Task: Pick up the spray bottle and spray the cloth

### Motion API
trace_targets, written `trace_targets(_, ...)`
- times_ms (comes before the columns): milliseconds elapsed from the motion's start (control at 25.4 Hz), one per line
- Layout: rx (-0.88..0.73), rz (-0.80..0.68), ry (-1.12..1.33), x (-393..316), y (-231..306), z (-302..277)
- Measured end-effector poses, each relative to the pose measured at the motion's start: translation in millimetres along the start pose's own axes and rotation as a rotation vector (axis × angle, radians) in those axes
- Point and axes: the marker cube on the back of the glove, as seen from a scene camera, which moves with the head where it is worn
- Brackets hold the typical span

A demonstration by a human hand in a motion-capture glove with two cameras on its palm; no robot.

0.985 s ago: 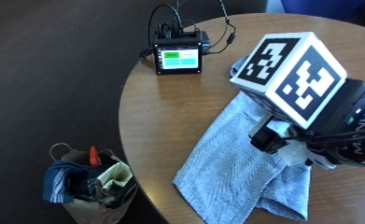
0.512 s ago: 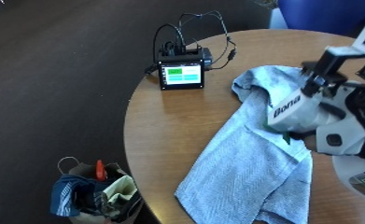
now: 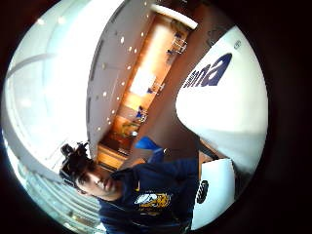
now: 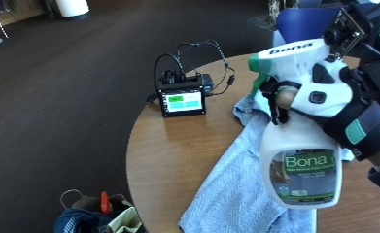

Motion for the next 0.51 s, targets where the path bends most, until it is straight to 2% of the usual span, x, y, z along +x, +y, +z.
trace_targets(276,0.083,0.014,-0.182,25,-48,21)
trace_targets(512,0.177,0.199,-0.207,72,-113,46)
